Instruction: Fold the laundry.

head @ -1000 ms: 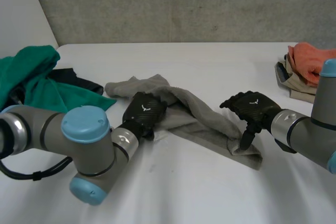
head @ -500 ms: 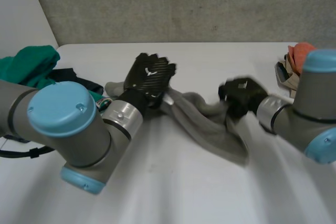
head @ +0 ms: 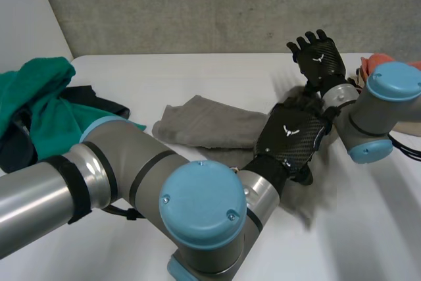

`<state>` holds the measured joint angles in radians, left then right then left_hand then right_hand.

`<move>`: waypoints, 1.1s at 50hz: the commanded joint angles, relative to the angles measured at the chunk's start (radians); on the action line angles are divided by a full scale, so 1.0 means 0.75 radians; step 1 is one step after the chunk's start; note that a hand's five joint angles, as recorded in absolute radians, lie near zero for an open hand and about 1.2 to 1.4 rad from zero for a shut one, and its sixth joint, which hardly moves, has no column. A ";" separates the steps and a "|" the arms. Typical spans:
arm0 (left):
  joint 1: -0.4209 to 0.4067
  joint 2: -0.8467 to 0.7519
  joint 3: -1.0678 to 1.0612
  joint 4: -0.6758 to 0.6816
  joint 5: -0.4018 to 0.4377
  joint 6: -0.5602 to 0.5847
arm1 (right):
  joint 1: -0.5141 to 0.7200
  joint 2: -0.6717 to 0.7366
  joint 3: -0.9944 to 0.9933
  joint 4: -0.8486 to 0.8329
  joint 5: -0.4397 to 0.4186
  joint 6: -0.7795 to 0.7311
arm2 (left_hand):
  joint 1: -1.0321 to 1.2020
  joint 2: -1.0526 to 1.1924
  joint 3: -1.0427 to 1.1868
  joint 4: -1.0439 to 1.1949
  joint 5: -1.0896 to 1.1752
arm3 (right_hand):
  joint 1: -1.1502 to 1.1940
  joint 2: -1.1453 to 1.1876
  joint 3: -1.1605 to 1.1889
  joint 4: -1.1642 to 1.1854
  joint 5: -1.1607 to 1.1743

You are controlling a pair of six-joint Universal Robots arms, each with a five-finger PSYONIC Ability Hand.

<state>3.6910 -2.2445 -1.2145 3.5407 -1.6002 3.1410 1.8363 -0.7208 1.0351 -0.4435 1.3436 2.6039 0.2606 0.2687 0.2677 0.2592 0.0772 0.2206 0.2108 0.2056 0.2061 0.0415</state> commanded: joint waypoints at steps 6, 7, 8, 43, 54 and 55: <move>0.231 0.374 -0.266 0.000 0.011 0.150 | -0.098 -0.391 0.182 0.386 0.004 0.003 | 0.011 0.001 0.002 0.013 0.023 | -0.061 -0.048 -0.041 -0.042 -0.055; 0.259 0.397 -0.291 0.002 0.011 0.181 | -0.098 -0.419 0.201 0.439 0.004 0.001 | 0.031 0.020 0.021 0.033 0.043 | -0.061 -0.048 -0.041 -0.042 -0.055; 0.290 0.415 -0.313 0.002 0.011 0.207 | -0.100 -0.446 0.215 0.497 0.004 0.001 | 0.035 0.024 0.026 0.037 0.047 | -0.061 -0.048 -0.041 -0.042 -0.055; 0.771 -0.325 0.216 -0.403 0.348 0.555 | 0.018 -0.845 1.381 0.293 0.131 -0.017 | 1.513 1.502 1.503 1.515 1.525 | 1.197 1.210 1.217 1.216 1.203; 0.673 0.137 0.045 -0.428 0.197 0.520 | -0.019 -0.955 1.291 0.213 0.145 -0.101 | 1.514 1.503 1.505 1.516 1.526 | 1.568 1.581 1.588 1.587 1.574; 0.656 0.245 -0.008 -0.454 0.176 0.498 | -0.023 -1.034 1.255 0.255 0.143 -0.138 | 1.514 1.503 1.505 1.516 1.526 | 1.568 1.581 1.588 1.587 1.574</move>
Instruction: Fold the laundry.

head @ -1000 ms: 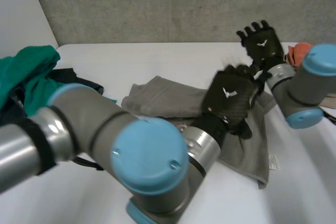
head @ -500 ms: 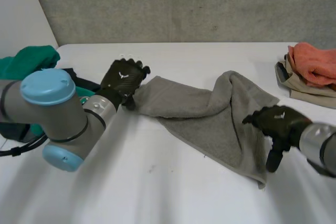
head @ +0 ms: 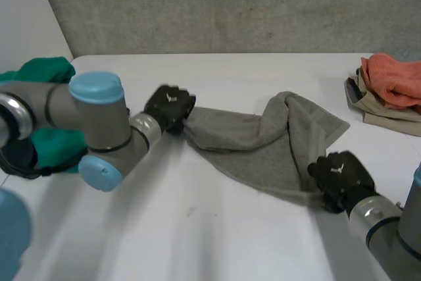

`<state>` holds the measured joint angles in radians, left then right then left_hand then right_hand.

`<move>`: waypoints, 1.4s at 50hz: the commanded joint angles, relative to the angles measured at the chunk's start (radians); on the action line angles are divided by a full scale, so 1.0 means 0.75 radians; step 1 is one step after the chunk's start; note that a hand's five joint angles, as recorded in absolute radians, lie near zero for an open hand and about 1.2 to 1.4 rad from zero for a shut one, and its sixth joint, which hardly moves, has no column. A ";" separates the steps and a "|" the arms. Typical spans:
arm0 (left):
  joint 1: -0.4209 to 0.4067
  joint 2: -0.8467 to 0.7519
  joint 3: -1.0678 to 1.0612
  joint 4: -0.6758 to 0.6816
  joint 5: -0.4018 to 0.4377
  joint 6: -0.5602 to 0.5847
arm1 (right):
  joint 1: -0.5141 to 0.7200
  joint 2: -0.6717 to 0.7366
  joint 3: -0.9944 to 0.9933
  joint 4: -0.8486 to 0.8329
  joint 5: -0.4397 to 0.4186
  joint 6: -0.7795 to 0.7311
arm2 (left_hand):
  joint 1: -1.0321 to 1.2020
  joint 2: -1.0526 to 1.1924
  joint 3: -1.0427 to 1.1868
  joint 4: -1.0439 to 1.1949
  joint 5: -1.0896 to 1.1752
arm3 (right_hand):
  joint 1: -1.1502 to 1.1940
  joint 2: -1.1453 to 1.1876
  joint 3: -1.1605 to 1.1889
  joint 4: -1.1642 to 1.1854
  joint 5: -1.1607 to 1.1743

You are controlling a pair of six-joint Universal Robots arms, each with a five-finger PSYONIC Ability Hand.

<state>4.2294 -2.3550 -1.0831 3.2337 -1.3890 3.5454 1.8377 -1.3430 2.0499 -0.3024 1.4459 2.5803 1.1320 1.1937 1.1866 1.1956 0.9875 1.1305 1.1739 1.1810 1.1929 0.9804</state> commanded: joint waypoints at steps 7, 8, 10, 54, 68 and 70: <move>-0.080 0.765 -0.360 -0.172 -0.161 -0.178 | -0.118 -0.412 -0.393 0.439 -0.034 -0.194 | 0.352 0.270 0.280 0.268 0.312 | 0.354 0.297 0.287 0.271 0.322; -0.076 0.820 -0.382 -0.192 -0.167 -0.205 | -0.133 -0.414 -0.430 0.474 -0.048 -0.196 | 0.352 0.270 0.280 0.268 0.312 | 0.354 0.297 0.287 0.271 0.322; -0.072 0.861 -0.397 -0.213 -0.171 -0.234 | -0.153 -0.414 -0.497 0.530 -0.077 -0.197 | 0.352 0.270 0.280 0.268 0.312 | 0.354 0.297 0.287 0.271 0.322; 0.100 0.571 -0.856 0.085 -0.038 -0.013 | -0.004 0.320 -0.729 0.152 0.113 -0.008 | -0.527 -0.609 -0.600 -0.612 -0.567 | 0.354 0.297 0.287 0.271 0.322; 0.237 0.246 -0.700 0.245 0.033 0.085 | 0.012 0.318 -0.686 0.154 0.107 -0.012 | -0.497 -0.579 -0.569 -0.581 -0.537 | 0.354 0.297 0.287 0.271 0.322; 0.237 0.219 -0.677 0.239 0.052 0.089 | 0.012 0.318 -0.684 0.154 0.107 -0.012 | -0.500 -0.583 -0.573 -0.585 -0.540 | 0.354 0.297 0.287 0.271 0.322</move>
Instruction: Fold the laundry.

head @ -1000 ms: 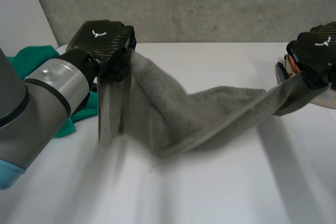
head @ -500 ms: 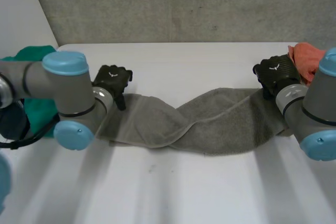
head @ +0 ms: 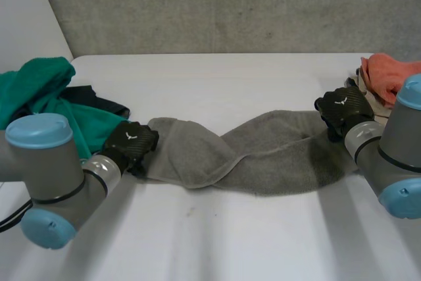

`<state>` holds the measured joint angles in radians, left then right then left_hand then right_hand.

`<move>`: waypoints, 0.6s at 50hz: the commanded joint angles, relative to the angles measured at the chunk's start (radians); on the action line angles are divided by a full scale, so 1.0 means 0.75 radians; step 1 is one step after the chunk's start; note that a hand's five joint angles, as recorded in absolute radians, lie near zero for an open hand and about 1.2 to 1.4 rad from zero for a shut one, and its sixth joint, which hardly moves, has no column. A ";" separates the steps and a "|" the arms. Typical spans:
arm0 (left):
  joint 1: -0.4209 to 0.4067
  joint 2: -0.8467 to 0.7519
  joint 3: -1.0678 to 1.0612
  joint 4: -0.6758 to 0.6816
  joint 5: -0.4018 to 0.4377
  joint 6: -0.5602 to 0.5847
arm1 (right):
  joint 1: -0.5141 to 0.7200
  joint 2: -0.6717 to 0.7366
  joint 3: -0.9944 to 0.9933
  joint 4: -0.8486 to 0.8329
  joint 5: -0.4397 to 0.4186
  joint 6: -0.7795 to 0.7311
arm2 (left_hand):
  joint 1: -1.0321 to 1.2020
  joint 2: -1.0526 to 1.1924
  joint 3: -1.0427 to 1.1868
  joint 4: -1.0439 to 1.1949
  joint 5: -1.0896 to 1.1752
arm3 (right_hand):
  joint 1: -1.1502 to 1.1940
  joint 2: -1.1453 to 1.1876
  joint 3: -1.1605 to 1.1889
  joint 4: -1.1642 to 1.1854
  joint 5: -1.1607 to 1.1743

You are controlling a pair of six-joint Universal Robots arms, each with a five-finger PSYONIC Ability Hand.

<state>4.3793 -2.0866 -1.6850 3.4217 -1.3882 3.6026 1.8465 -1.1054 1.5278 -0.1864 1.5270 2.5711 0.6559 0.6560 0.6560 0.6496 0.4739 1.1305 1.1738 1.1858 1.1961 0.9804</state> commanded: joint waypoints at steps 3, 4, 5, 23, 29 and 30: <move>0.037 -0.163 0.152 -0.040 0.061 0.013 | -0.003 0.001 0.014 -0.001 -0.003 0.000 | 0.123 0.123 0.123 0.131 0.133 | 0.354 0.297 0.281 0.267 0.322; 0.037 -0.165 0.156 -0.048 0.063 0.011 | -0.003 0.003 0.012 -0.001 -0.003 -0.002 | 0.123 0.123 0.123 0.131 0.133 | 0.354 0.297 0.281 0.267 0.322; 0.041 -0.165 0.163 -0.060 0.063 0.011 | -0.003 0.005 0.012 -0.001 -0.003 -0.002 | 0.119 0.119 0.119 0.127 0.129 | 0.354 0.297 0.281 0.267 0.322; 0.029 -0.229 0.277 -0.077 0.061 0.011 | -0.001 0.022 0.014 -0.003 -0.003 -0.004 | 0.987 0.987 0.987 0.995 0.997 | 0.354 0.297 0.281 0.267 0.322; 0.021 -0.231 0.338 -0.079 0.049 0.001 | -0.001 0.022 0.014 -0.001 -0.003 -0.004 | 0.987 0.987 0.987 0.995 0.997 | 0.354 0.297 0.281 0.267 0.322; 0.019 -0.231 0.347 -0.079 0.049 -0.001 | -0.003 0.020 0.012 -0.001 -0.003 -0.004 | 0.987 0.987 0.987 0.995 0.997 | 0.354 0.297 0.281 0.267 0.322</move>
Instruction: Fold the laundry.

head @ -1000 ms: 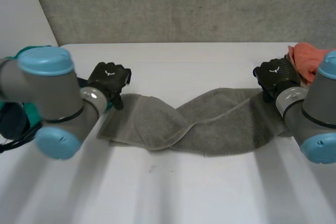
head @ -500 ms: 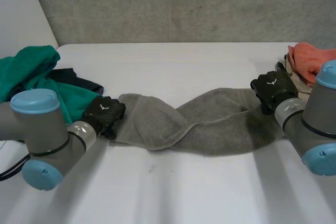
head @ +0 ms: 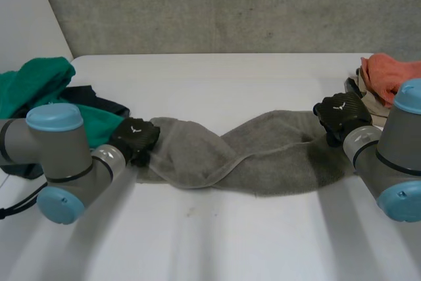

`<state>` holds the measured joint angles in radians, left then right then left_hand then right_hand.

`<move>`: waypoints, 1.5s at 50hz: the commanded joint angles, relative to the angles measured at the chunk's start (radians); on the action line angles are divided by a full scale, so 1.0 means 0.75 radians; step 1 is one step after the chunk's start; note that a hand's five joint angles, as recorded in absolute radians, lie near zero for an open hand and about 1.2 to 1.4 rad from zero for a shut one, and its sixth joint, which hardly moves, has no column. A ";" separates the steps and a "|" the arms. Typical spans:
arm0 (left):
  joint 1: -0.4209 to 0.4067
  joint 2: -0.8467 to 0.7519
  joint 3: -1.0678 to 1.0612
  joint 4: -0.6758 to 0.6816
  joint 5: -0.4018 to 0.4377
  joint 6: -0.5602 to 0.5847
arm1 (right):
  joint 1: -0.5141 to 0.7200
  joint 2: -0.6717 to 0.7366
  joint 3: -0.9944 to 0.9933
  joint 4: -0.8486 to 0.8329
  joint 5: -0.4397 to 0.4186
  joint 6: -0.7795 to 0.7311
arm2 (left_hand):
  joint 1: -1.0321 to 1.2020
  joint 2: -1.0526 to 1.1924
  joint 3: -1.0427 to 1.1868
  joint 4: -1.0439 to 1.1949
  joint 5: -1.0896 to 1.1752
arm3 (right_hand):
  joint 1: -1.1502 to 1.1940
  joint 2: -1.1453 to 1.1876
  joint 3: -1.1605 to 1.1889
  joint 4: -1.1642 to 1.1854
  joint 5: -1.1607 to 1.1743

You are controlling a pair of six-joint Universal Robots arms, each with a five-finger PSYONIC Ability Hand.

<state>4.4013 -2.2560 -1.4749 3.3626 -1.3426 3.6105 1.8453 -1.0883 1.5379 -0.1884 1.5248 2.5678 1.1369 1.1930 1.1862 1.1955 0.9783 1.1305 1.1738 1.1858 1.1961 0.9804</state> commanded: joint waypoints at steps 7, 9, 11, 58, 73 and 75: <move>-0.027 0.077 0.050 -0.014 -0.028 -0.016 | -0.014 -0.022 -0.015 0.012 0.006 -0.018 | 0.346 0.271 0.280 0.268 0.325 | 0.354 0.297 0.281 0.267 0.322; -0.025 0.208 0.020 -0.043 -0.055 -0.020 | -0.018 -0.052 -0.032 0.049 0.006 -0.061 | 0.346 0.271 0.280 0.268 0.325 | 0.354 0.297 0.281 0.267 0.322; -0.017 0.304 -0.007 -0.063 -0.071 -0.030 | -0.020 -0.160 -0.054 0.100 0.006 -0.108 | 0.346 0.271 0.280 0.268 0.325 | 0.354 0.297 0.281 0.267 0.322; 0.026 0.149 0.946 0.345 -0.224 -0.126 | -0.172 0.036 -0.967 -0.323 0.112 -0.280 | 0.346 0.271 0.280 0.268 0.325 | 0.354 0.297 0.281 0.267 0.322; -0.013 0.208 0.568 0.431 -0.302 -0.161 | -0.135 0.001 -0.646 -0.544 0.006 -0.204 | 0.346 0.271 0.280 0.268 0.325 | 0.354 0.297 0.281 0.267 0.322; -0.013 0.222 0.488 0.429 -0.300 -0.165 | -0.135 0.003 -0.597 -0.528 0.002 -0.204 | 0.346 0.271 0.280 0.268 0.325 | 0.354 0.297 0.281 0.267 0.322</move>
<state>4.3931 -2.1250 -0.9207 3.7178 -1.5770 3.5029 1.7441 -1.0767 0.9670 -0.6210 1.5580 2.4024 1.1369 1.1973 1.1913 1.1997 0.9867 1.1305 1.1739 1.1902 1.1965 1.0099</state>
